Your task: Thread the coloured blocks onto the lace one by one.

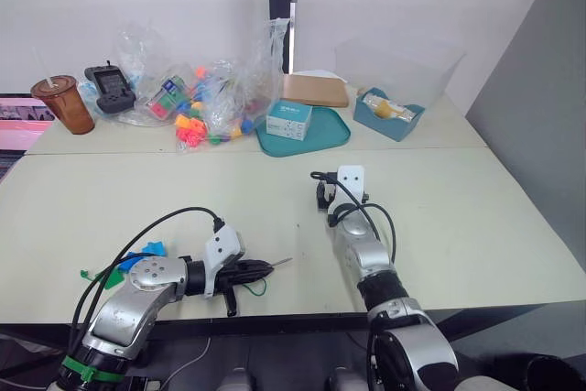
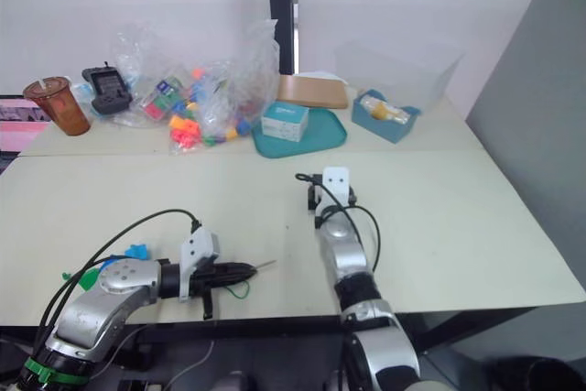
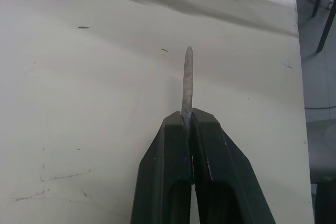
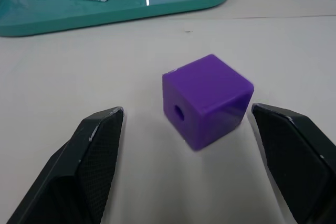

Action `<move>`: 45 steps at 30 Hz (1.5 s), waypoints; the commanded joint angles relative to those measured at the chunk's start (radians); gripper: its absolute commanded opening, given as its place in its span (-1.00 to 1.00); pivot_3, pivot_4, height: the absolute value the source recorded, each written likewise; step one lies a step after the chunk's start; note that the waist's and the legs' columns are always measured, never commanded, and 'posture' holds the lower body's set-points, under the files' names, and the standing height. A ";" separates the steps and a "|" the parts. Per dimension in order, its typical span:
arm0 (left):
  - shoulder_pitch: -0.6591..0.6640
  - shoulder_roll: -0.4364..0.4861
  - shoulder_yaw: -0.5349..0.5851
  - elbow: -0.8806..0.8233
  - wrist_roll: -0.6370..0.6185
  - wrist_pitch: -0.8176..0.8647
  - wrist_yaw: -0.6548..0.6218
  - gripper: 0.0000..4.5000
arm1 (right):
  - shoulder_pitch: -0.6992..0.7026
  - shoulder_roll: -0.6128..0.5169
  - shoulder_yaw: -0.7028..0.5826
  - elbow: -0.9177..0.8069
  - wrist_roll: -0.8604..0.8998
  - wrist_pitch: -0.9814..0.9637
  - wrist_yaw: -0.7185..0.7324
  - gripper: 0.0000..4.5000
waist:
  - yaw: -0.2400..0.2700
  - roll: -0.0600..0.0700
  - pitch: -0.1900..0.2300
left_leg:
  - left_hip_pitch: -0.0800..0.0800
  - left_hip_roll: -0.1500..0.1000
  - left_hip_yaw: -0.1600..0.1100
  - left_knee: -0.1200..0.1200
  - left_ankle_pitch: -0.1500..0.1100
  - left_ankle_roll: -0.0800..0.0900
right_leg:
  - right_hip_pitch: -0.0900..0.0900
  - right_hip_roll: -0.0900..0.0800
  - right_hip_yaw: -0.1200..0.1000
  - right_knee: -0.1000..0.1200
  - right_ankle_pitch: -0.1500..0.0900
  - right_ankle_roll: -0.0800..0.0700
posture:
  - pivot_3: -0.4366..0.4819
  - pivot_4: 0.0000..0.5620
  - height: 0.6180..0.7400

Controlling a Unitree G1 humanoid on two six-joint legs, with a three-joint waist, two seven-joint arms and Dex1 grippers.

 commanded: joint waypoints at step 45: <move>-0.005 -0.016 -0.034 -0.047 -0.014 -0.001 0.031 -1.00 | 0.177 -0.068 0.005 -0.206 0.104 0.018 0.376 -0.48 | 0.007 0.000 0.000 | 0.003 0.000 0.000 -0.002 0.000 0.000 | 0.003 -0.001 0.001 0.000 0.000 0.000 | -0.05 -0.47 1.00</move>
